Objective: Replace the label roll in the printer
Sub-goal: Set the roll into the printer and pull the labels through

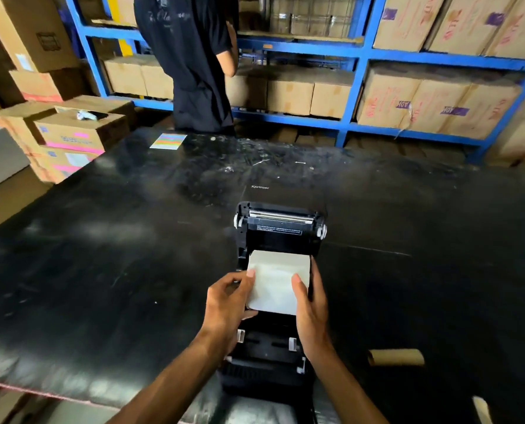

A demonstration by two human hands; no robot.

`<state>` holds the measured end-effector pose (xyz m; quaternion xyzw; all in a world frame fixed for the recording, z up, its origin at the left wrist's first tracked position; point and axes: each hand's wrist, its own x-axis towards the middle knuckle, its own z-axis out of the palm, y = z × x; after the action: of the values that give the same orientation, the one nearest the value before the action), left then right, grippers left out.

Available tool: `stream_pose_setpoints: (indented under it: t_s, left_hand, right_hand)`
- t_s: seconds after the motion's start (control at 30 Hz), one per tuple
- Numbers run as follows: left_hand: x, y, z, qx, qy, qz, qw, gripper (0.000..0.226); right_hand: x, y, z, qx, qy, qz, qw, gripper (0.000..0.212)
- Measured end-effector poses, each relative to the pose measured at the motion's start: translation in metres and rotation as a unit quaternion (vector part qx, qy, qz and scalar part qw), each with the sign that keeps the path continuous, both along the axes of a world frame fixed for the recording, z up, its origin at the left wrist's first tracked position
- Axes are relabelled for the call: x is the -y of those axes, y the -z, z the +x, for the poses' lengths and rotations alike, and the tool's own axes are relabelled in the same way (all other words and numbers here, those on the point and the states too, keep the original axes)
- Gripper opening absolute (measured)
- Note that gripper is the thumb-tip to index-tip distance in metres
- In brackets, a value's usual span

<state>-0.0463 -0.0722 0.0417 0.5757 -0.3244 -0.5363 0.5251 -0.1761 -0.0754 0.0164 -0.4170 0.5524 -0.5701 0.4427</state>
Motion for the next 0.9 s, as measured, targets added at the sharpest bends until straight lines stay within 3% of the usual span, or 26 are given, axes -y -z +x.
stream_pose_setpoints:
  t_s: [0.2, 0.33, 0.5, 0.7, 0.9]
  left_hand:
    - [-0.007, 0.004, 0.013, -0.013, 0.022, -0.056, 0.998, 0.021]
    - [-0.008, 0.011, 0.02, 0.009, 0.044, -0.081, 0.996, 0.036]
    - [-0.011, 0.024, 0.019, 0.031, 0.056, -0.07, 0.995, 0.033]
    - [-0.003, 0.035, 0.022, 0.033, 0.08, -0.046, 0.995, 0.064]
    - [-0.001, 0.047, 0.022, 0.07, 0.079, -0.025, 0.994, 0.021]
  right_hand:
    - [0.0, 0.001, 0.0, -0.067, -0.04, 0.026, 0.997, 0.064]
    - [-0.007, 0.005, -0.003, -0.115, -0.063, 0.057, 0.99, 0.056]
    - [-0.01, 0.015, -0.015, -0.147, -0.095, 0.073, 0.982, 0.052]
    - [-0.008, 0.022, -0.022, -0.193, -0.124, 0.074, 0.97, 0.048]
    - [-0.002, 0.017, -0.026, -0.262, -0.16, 0.096, 0.947, 0.053]
